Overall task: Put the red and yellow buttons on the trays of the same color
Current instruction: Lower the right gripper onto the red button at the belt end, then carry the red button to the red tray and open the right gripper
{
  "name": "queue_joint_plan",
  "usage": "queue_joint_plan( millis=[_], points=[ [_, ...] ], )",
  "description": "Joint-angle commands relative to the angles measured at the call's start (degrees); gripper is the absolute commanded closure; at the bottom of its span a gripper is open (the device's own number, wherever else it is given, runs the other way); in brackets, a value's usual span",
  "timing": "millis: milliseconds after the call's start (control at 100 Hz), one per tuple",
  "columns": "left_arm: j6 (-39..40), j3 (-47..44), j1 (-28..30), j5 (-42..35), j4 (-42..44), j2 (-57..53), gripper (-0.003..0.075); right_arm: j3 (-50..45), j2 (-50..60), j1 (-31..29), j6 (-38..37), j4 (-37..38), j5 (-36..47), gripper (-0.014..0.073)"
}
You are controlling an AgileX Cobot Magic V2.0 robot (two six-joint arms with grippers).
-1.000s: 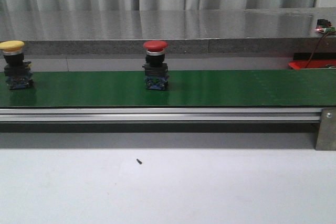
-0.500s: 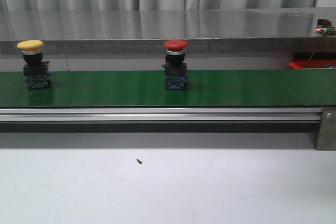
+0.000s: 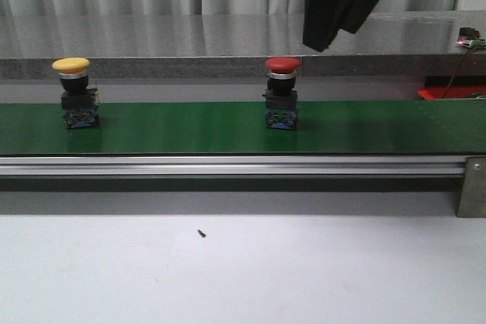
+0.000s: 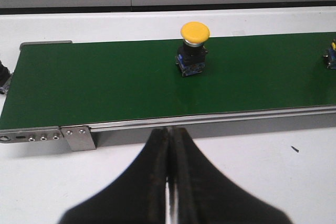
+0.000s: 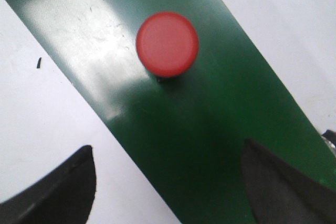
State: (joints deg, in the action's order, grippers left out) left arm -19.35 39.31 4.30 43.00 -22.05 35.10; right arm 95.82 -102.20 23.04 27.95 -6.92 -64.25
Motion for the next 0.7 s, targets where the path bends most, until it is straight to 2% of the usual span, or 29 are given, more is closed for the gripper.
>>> queue_joint_plan(
  millis=[0,320,420,580,690],
  points=[
    [0.24,1.41,-0.34,-3.85,-1.30,0.02,0.0740,3.03,0.70,-0.01,2.31,-1.03,1.70,0.0023],
    [0.24,1.41,-0.34,-3.85,-1.30,0.02,0.0740,3.11,-4.15,-0.01,2.20,-1.03,9.70,0.0036],
    [0.24,1.41,-0.34,-3.85,-1.30,0.02,0.0740,3.11,-4.88,-0.39,1.95,-1.03,9.79,0.0126],
    [0.24,1.41,-0.34,-3.85,-1.30,0.02,0.0740,3.11,-5.40,-1.87,1.48,-1.02,9.18,0.0358],
    [0.24,1.41,-0.34,-3.85,-1.30,0.02,0.0740,3.11,-5.07,-2.46,1.48,-0.94,9.11,0.0405]
  ],
)
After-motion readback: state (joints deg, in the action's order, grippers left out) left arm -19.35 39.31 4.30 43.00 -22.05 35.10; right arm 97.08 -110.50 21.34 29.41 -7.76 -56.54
